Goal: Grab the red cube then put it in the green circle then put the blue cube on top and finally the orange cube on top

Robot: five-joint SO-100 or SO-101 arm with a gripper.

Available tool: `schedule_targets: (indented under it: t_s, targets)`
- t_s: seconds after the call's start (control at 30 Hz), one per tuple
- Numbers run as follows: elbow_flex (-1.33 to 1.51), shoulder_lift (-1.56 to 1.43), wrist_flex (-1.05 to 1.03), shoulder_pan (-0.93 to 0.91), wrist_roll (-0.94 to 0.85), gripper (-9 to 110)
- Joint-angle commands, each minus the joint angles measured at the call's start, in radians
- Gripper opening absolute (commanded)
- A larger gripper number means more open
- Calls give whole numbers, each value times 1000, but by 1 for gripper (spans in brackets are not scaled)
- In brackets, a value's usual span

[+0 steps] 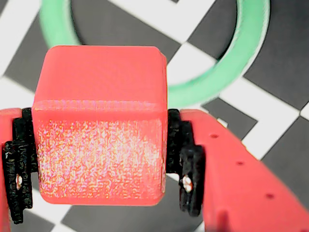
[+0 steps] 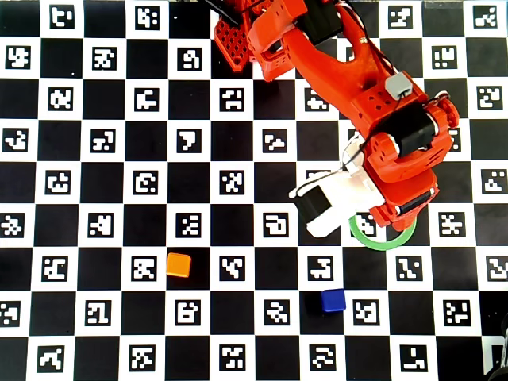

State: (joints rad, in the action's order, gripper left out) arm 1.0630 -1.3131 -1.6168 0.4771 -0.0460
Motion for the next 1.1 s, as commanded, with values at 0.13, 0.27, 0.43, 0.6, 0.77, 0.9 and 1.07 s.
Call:
schedule_targets:
  t_s: [0.13, 0.27, 0.43, 0.6, 0.77, 0.9, 1.07]
  targets:
    - [149, -29, 167, 21, 3, 11]
    - [230, -26, 241, 46, 17, 11]
    - [314, -12, 330, 77, 44, 11]
    - [344, 5, 390, 100, 61, 11]
    - [344, 31, 407, 118, 72, 11]
    - [342, 54, 414, 118, 84, 11]
    - [353, 103, 425, 138, 97, 11]
